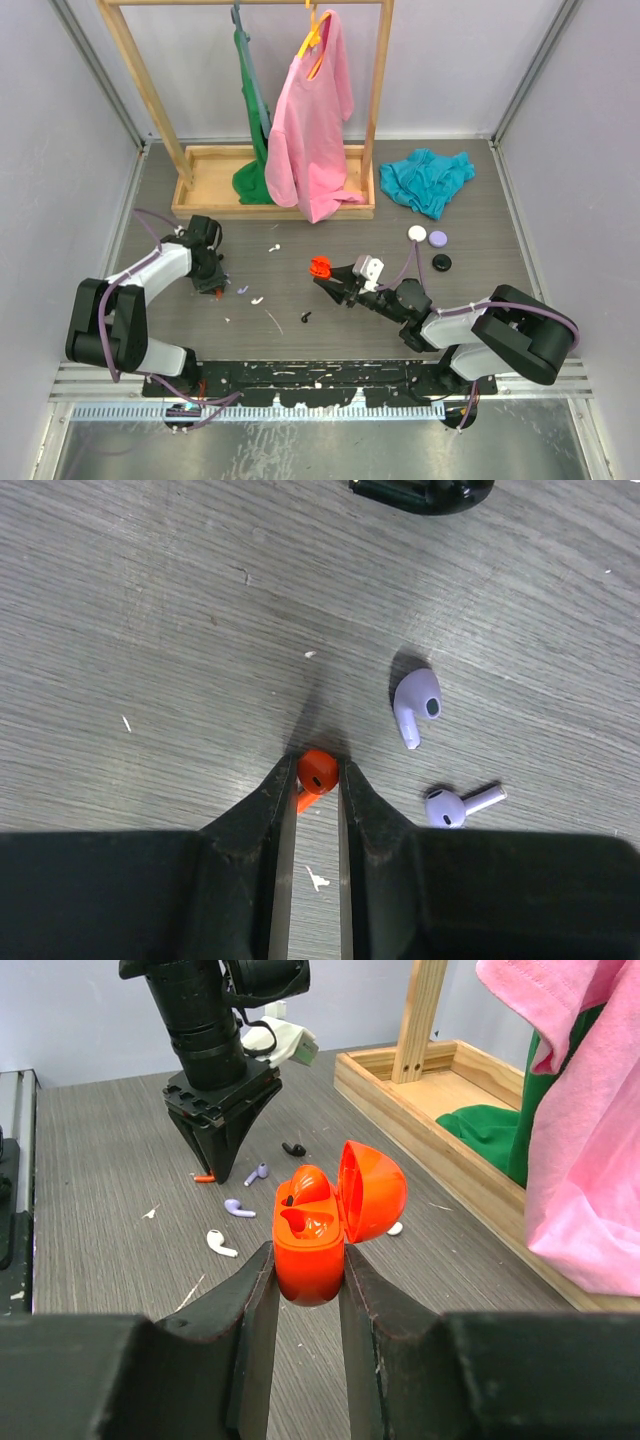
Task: Insert the wireless bluetooth earbuds into the charging case
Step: Pick up the earbud from the center of the board.
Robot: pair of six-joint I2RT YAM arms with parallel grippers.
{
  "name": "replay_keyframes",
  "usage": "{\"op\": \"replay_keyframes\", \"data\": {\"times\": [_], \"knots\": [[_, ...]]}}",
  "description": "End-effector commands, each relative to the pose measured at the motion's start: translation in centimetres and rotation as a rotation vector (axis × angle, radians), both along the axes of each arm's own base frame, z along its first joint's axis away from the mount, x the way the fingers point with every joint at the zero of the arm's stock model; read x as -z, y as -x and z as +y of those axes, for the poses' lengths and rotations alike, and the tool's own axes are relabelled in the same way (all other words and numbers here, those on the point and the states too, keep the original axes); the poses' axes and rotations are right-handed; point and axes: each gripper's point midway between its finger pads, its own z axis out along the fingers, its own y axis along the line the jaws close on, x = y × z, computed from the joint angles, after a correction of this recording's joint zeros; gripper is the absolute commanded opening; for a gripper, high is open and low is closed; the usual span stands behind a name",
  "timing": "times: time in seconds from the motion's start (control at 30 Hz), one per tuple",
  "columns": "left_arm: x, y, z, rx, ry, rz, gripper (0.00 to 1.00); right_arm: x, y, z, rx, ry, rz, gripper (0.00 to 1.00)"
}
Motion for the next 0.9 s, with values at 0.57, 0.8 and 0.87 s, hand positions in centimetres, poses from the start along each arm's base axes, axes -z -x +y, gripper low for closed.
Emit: {"op": "replay_keyframes", "data": {"times": [0.57,0.8,0.87], "knots": [[-12.0,-2.1,-5.7,0.130,0.312,-0.530,0.11,-3.2,0.4,1.6,-0.064,-0.078,-0.082,0.06],[-17.9,-1.7,-9.1,0.250,0.491,-0.748,0.10,-3.8,-0.3,2.2,-0.057,-0.029,-0.102,0.06],[-19.4,-1.5,-10.0,0.286,0.536,-0.798,0.10,-3.9,-0.5,2.4,-0.058,-0.014,-0.104,0.06]]}}
